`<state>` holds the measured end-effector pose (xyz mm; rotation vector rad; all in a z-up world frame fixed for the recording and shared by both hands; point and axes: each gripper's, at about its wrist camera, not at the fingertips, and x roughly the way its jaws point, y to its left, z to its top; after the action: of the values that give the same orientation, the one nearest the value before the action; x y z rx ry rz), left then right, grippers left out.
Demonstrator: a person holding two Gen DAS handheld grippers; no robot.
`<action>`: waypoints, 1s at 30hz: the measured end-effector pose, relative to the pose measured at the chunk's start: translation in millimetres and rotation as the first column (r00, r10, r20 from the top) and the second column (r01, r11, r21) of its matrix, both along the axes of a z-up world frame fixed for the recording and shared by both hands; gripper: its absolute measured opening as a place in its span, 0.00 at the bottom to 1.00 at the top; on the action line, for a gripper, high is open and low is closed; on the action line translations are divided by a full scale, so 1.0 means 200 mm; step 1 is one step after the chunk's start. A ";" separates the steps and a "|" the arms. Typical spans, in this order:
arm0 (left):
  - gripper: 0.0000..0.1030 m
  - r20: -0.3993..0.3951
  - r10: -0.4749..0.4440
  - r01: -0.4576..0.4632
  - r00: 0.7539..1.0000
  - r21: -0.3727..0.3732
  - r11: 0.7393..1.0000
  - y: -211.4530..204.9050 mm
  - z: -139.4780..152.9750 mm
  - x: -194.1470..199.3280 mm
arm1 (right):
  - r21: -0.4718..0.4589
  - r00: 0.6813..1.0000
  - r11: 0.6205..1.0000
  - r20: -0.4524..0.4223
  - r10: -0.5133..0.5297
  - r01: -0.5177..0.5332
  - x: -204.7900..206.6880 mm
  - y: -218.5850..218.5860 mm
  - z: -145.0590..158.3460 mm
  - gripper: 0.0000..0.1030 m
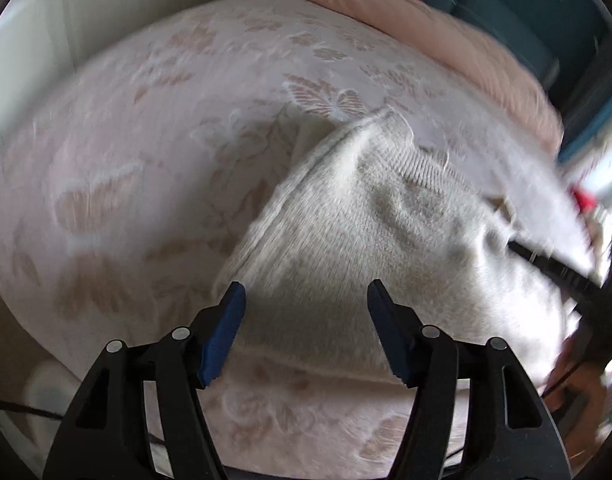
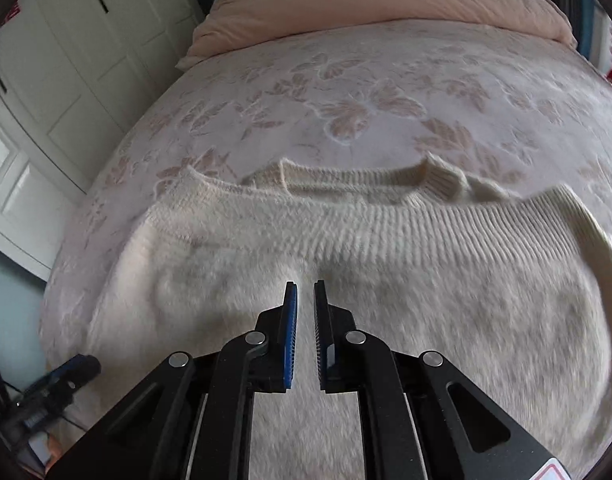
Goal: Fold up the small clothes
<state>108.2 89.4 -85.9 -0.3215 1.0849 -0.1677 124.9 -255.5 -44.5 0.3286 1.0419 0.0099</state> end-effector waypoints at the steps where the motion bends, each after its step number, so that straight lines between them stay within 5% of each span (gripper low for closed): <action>1: 0.66 -0.007 0.034 -0.035 0.999 -0.056 0.998 0.04 -0.01 -0.01 | 0.001 1.000 1.000 -0.001 -0.003 0.003 -0.02 0.00 0.00 0.07; 5: 0.76 -0.110 0.221 -0.244 0.969 -0.299 0.923 0.21 -0.13 -0.08 | 0.016 1.000 1.000 0.028 -0.011 0.011 -0.16 -0.01 0.02 0.09; 9: 0.76 -0.191 0.261 -0.315 0.946 -0.356 0.880 0.20 -0.25 -0.04 | 0.005 0.999 1.000 -0.022 0.025 -0.025 -0.14 0.02 -0.07 0.10; 11: 0.63 -0.152 0.264 -0.302 0.952 -0.351 0.886 0.16 -0.22 -0.01 | 0.014 0.996 0.999 -0.085 0.040 -0.038 -0.11 0.05 -0.17 0.11; 13: 0.28 -0.165 0.250 -0.294 0.954 -0.352 0.889 0.13 -0.22 0.03 | 0.006 0.997 0.999 -0.064 0.040 -0.040 -0.12 0.07 -0.23 0.11; 15: 0.20 -0.154 0.245 -0.286 0.957 -0.375 0.882 0.12 -0.18 0.06 | 0.006 0.997 0.999 -0.050 0.050 -0.050 -0.12 0.07 -0.23 0.11; 22: 0.16 0.152 0.062 -0.011 0.986 -0.312 0.950 -0.24 0.35 0.00 | 0.067 0.998 0.996 -0.011 0.064 -0.063 -0.15 0.01 -0.27 0.09; 30: 0.16 0.251 -0.257 0.307 0.933 -0.186 0.933 -0.92 0.62 -0.13 | 0.213 0.998 0.976 0.067 0.023 -0.037 -0.30 -0.15 -0.20 0.08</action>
<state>82.8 -93.7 38.1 -0.3363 0.8851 -0.5755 65.0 -285.4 -84.3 0.5055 0.9841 0.1600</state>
